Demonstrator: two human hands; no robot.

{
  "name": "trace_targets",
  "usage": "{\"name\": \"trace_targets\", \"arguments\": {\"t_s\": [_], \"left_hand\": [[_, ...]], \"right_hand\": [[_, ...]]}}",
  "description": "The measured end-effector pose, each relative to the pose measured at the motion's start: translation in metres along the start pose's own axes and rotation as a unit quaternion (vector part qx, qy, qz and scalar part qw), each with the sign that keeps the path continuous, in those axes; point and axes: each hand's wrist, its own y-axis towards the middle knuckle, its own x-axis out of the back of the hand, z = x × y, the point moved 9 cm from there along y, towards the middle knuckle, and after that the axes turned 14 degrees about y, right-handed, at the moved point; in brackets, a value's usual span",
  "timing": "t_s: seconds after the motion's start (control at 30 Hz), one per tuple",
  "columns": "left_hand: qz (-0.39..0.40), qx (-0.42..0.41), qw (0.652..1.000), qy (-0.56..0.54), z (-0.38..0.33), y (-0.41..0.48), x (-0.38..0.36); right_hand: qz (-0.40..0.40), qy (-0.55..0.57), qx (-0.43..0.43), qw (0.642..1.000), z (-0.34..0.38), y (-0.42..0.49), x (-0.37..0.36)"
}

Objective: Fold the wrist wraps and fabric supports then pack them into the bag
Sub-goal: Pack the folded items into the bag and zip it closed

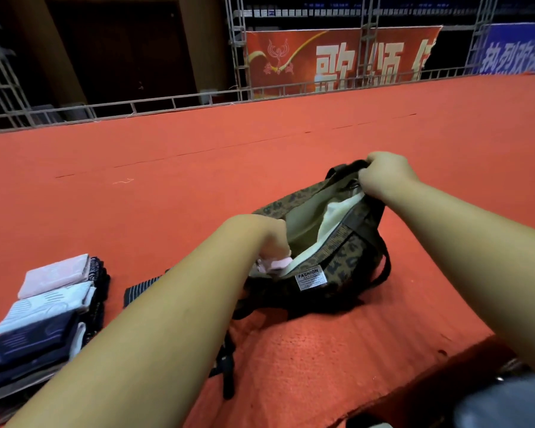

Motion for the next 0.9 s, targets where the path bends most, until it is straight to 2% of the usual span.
{"name": "trace_targets", "arguments": {"t_s": [0.1, 0.17, 0.23, 0.33, 0.43, 0.57, 0.77, 0.9], "left_hand": [[0.007, -0.040, 0.999, 0.002, 0.007, -0.011, 0.008], [0.098, -0.067, 0.993, -0.014, 0.020, -0.016, -0.012], [0.111, -0.053, 0.989, 0.081, 0.042, -0.015, -0.022], [0.039, -0.057, 0.976, 0.205, 0.053, -0.015, -0.018], [-0.059, -0.091, 0.968, 0.226, 0.049, -0.030, 0.008], [-0.160, -0.068, 0.962, 0.209, 0.066, -0.051, 0.054], [-0.150, -0.073, 0.954, 0.249, 0.060, -0.066, 0.059], [-0.127, -0.075, 0.957, 0.251, 0.048, -0.064, 0.047]], "right_hand": [[0.004, -0.033, 0.041, 0.999, 0.026, 0.001, 0.007], [-0.006, -0.061, 0.052, 0.997, 0.031, -0.003, 0.009], [-0.009, -0.090, 0.051, 0.995, 0.029, -0.007, 0.007], [0.003, -0.135, 0.054, 0.989, 0.025, -0.014, 0.004], [0.003, -0.138, 0.061, 0.988, 0.027, -0.016, 0.008], [-0.087, -0.079, 0.092, 0.989, 0.039, -0.017, 0.039], [-0.116, -0.047, 0.105, 0.987, 0.055, -0.025, 0.059], [-0.030, -0.133, 0.049, 0.989, 0.047, -0.028, 0.035]]}}
